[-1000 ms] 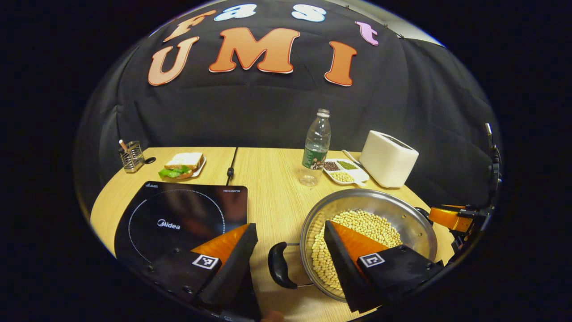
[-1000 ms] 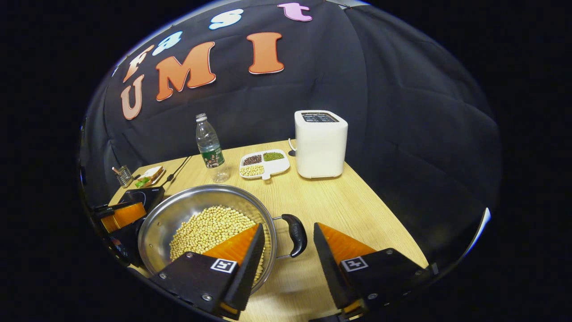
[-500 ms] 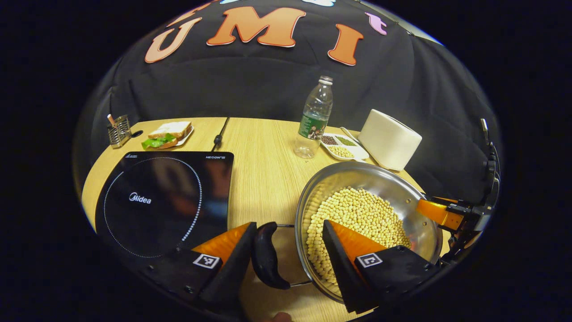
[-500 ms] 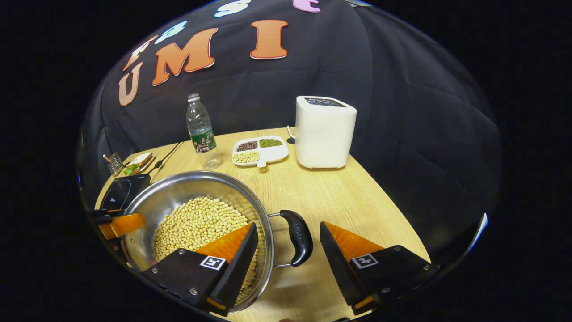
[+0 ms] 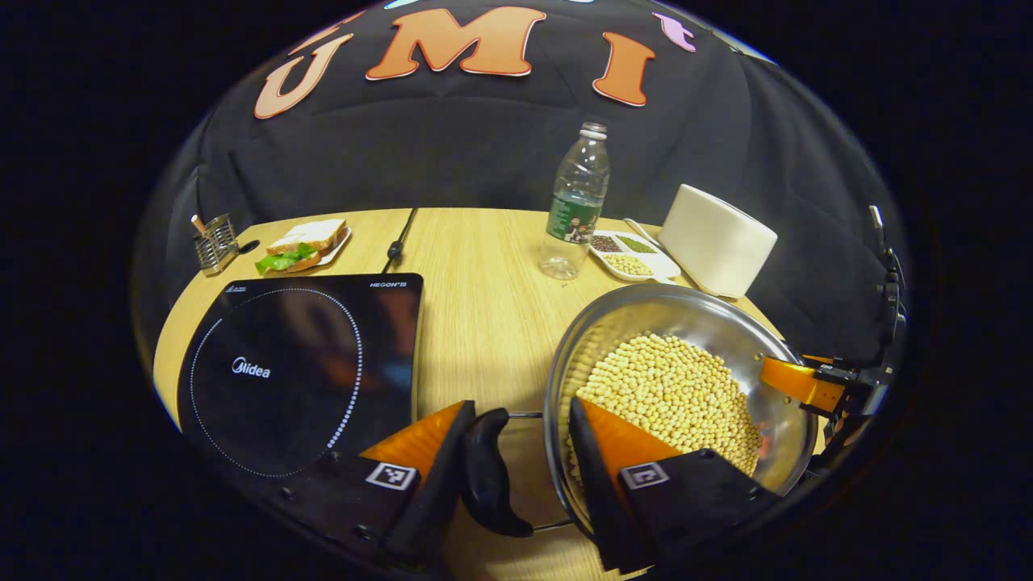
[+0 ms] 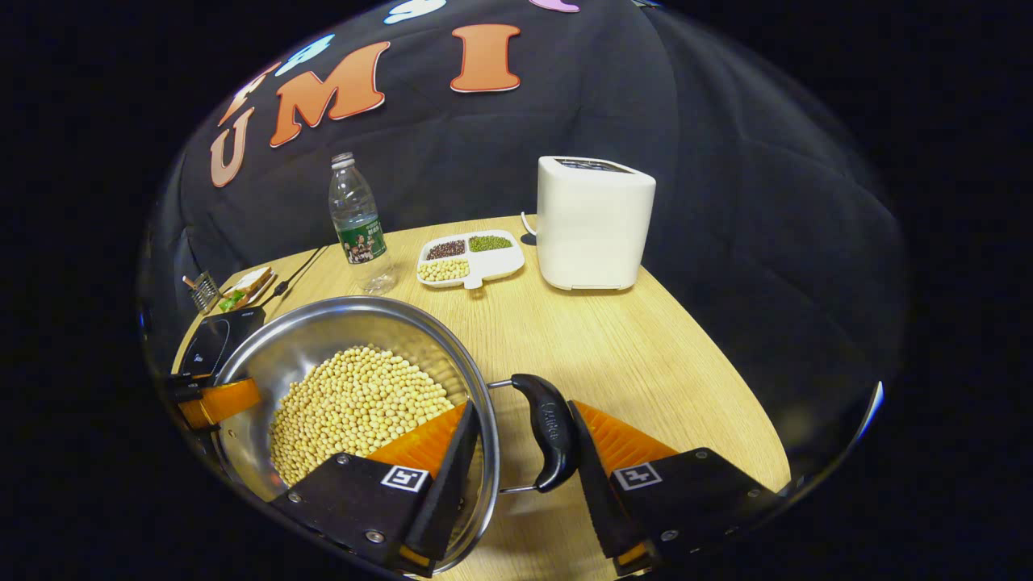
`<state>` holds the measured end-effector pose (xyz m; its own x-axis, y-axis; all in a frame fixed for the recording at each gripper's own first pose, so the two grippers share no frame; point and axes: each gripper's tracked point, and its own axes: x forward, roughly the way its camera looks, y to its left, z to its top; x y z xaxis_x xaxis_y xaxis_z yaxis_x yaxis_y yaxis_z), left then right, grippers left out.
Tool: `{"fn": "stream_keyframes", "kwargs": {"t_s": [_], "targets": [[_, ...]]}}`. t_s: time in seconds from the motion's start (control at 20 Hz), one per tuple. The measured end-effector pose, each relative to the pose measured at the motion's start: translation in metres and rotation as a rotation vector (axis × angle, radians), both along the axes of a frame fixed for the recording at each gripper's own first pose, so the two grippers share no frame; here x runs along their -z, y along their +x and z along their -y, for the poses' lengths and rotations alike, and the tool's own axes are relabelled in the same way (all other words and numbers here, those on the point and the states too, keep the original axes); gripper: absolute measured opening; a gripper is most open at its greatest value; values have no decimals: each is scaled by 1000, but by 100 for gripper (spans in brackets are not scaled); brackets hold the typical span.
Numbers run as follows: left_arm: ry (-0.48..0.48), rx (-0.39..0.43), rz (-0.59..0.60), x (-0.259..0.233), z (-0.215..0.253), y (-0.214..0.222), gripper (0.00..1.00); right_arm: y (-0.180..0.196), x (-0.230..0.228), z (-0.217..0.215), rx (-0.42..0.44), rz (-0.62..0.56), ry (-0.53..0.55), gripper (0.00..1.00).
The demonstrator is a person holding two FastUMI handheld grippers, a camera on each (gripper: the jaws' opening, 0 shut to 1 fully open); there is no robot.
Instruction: First push the handle of the pot to place it horizontally, then grasp the pot with both hands and set it on the induction cooktop.
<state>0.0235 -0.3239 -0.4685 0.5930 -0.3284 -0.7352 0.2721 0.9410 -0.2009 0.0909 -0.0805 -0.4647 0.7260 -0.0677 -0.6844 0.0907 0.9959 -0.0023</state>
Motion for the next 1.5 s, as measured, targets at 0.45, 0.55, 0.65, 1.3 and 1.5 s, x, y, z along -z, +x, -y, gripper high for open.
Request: {"fn": "stream_keyframes", "kwargs": {"t_s": [0.45, 0.55, 0.65, 1.3, 1.5], "targets": [[34, -8, -62, -1, 1, -4, 64, -4, -2, -2, 51, -1, 60, 52], [31, -13, -70, -10, 0, -12, 61, -11, -7, -3, 54, 0, 68, 52], [23, -12, -55, -25, -5, -17, 58, -21, -22, -1, 59, 17, 74, 52], [-29, -58, 45, -115, -54, -13, 58, -32, -119, -43, 13, 138, 84, 51], [-26, -86, 62, -133, -80, -7, 58, -28, -137, -70, -11, 155, 96, 51]]}}
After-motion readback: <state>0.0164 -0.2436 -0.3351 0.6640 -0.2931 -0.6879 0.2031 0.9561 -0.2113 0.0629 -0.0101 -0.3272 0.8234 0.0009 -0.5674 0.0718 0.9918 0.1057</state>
